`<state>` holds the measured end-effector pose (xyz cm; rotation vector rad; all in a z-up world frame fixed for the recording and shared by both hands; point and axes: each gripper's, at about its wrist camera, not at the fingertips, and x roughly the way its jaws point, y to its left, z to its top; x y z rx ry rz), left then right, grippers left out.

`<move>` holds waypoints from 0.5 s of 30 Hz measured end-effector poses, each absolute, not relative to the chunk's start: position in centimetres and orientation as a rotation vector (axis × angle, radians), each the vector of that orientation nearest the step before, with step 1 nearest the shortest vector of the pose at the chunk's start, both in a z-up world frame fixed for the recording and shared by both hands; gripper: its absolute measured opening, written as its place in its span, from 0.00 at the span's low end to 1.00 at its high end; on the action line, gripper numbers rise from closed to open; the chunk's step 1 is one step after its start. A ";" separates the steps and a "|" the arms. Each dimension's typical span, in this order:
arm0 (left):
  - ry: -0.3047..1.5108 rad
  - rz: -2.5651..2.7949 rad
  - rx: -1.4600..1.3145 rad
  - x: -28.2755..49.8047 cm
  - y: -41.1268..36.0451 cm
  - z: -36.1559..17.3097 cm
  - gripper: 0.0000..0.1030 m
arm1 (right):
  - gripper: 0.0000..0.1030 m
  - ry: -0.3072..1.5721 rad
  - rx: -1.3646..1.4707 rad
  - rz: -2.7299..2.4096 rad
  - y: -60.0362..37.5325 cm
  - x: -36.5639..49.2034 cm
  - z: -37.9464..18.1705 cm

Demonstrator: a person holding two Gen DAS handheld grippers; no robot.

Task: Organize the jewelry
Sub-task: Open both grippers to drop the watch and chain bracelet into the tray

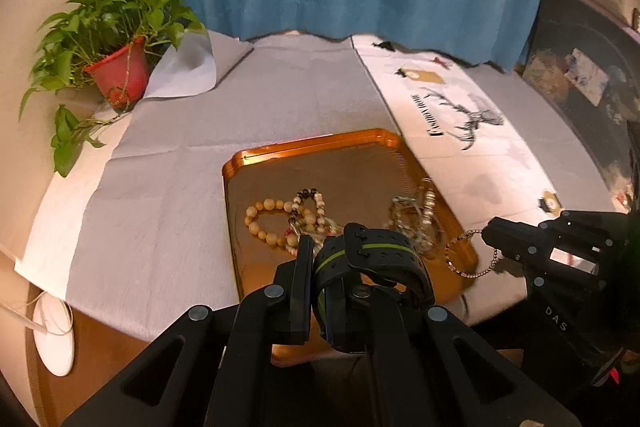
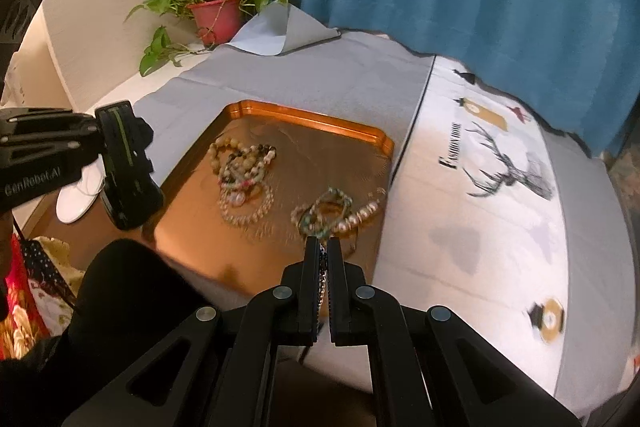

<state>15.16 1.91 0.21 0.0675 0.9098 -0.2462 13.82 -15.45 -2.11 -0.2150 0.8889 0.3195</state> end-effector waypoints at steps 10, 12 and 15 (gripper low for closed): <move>1.027 -0.055 0.131 23.7 1.1 -4.3 0.68 | 0.43 1.030 -0.244 0.327 -14.2 23.5 -6.6; 1.045 -0.030 0.139 24.0 1.2 -4.1 0.72 | 0.68 1.049 -0.257 0.325 -14.5 23.6 -6.7; 1.044 -0.012 0.123 23.2 1.4 -2.8 0.77 | 0.69 1.079 -0.242 0.326 -15.0 22.2 -6.0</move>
